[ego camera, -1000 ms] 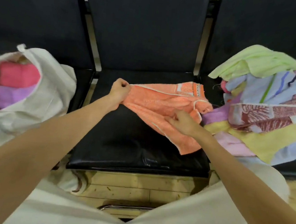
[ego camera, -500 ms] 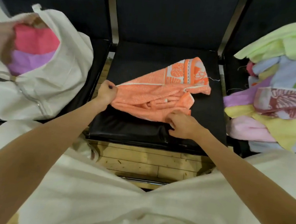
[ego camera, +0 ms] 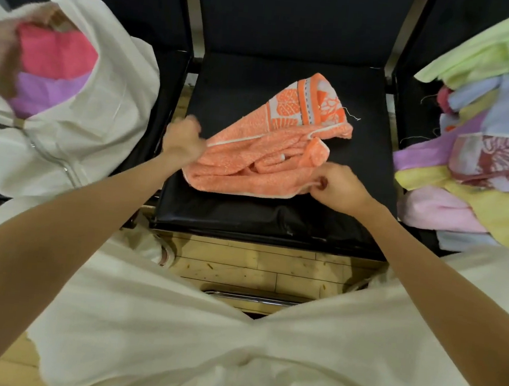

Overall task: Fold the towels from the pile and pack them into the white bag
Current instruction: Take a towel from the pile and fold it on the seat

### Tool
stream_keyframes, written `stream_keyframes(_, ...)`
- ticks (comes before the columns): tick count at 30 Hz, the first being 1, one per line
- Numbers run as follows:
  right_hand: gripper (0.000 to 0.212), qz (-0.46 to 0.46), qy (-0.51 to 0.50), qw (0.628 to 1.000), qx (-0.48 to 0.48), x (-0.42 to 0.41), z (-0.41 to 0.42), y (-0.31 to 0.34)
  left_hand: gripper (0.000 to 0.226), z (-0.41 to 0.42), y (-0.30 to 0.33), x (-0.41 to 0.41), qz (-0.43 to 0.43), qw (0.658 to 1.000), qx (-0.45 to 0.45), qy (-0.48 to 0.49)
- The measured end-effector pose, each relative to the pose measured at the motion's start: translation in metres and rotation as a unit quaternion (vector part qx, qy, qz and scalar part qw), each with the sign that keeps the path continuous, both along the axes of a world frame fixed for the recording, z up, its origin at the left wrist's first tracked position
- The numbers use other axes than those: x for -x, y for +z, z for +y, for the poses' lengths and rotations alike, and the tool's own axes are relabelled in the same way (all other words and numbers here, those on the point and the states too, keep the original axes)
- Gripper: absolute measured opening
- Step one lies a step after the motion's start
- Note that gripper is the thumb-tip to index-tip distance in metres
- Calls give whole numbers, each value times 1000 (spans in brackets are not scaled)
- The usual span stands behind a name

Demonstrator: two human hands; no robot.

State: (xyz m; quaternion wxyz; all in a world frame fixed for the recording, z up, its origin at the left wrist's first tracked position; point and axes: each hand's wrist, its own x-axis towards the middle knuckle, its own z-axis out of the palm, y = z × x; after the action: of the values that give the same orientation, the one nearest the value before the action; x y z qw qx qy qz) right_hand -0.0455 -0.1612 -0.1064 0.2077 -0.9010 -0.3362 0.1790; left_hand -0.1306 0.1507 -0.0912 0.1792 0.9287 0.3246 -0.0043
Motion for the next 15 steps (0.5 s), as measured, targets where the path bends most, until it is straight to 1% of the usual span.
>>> stream_keyframes(2, 2, -22, -57, 991, -119, 1, -5, 3, 30, -12, 5, -25, -38, 994, 27, -102)
stream_keyframes(3, 6, -15, -76, 983, -165, 2, -7, 4, 31, -21, 6, -40, -42, 987, 47, -145)
stream_keyframes(5, 16, 27, -95, 968, -231, 4, -10, 8, 34, -43, 7, -66, -31, 973, 88, -212)
stream_keyframes(7, 20, 76, -100, 958, -259, 2, -15, 6, 38, -70, 9, -90, -16, 961, 119, -251)
stream_keyframes(11, 28, 171, -121, 934, -288, 0, -24, -5, 43, -118, 4, -120, 20, 938, 178, -296)
stream_keyframes(13, 31, 182, -128, 927, -301, 0, -25, -10, 44, -131, -8, -123, 39, 923, 188, -333)
stream_keyframes(15, 35, 189, -132, 924, -305, -1, -25, -13, 41, -136, -20, -120, 43, 909, 177, -376)
